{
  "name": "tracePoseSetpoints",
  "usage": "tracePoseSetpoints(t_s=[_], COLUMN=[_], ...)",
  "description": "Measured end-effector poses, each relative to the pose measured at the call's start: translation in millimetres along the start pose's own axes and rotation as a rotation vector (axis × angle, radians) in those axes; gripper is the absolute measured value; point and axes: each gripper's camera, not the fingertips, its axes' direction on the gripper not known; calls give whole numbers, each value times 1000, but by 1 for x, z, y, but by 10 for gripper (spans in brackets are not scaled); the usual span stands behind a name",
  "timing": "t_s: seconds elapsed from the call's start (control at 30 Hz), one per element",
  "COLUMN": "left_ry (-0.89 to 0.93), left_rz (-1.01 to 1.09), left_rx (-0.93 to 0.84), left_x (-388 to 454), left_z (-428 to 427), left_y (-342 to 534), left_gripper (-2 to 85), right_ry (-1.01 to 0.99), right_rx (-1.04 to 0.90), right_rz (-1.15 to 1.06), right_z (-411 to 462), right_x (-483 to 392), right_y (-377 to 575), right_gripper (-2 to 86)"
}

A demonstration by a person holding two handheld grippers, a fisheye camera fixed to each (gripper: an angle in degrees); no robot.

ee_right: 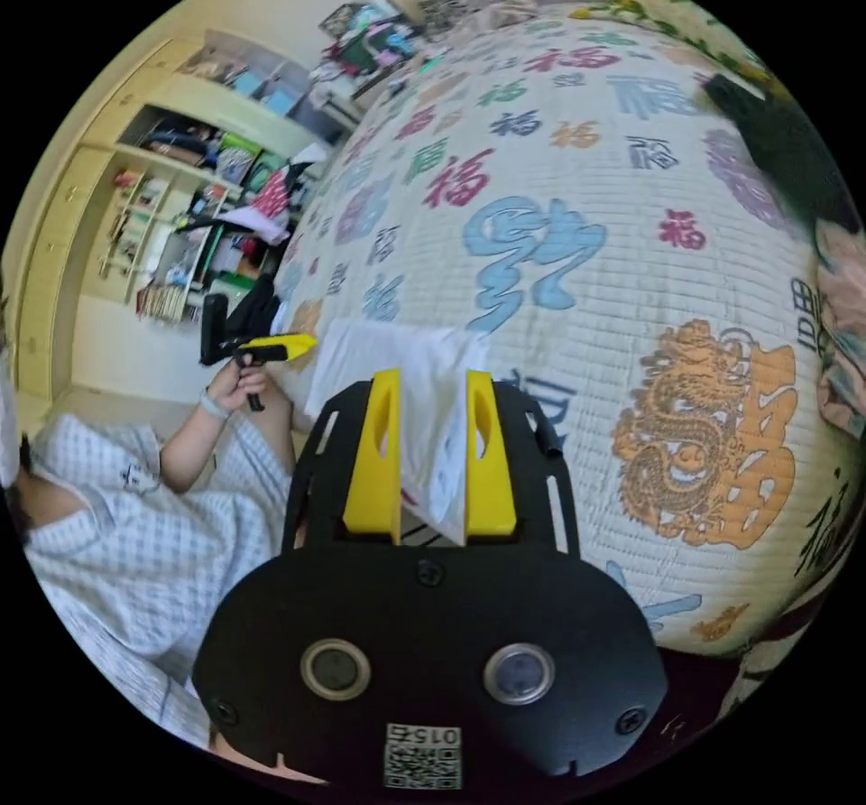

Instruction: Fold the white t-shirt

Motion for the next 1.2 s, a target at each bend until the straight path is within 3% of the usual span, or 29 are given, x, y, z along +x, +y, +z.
tracePoseSetpoints(t_s=[0.2, 0.33, 0.47, 0.57, 0.8, 0.93, 1.03, 1.2], left_ry=[184, 312, 296, 151, -112, -171, -260, -424], left_rz=[-184, -246, -231, -157, 211, 371, 398, 428], left_rx=[-10, 44, 61, 93, 0, -63, -132, -168], left_x=[-44, -61, -56, -32, 73, 142, 167, 192], left_z=[53, 62, 82, 77, 75, 138, 194, 248], left_y=[-19, 0, 12, 23, 63, 89, 104, 126], left_gripper=[65, 14, 13, 39, 51, 56, 60, 62], right_ry=[-235, -295, -301, -239, 261, 396, 477, 625], right_rx=[-117, -55, -38, 8, 108, -109, -186, -150], right_rz=[181, 240, 260, 194, -240, -383, -411, -310], right_z=[46, 44, 48, 41, 7, 78, 131, 171], right_x=[44, 50, 46, 18, -132, -201, -229, -239], right_y=[-30, -20, -9, -5, 37, 56, 66, 71], right_gripper=[47, 12, 6, 4, -3, -6, -8, -7])
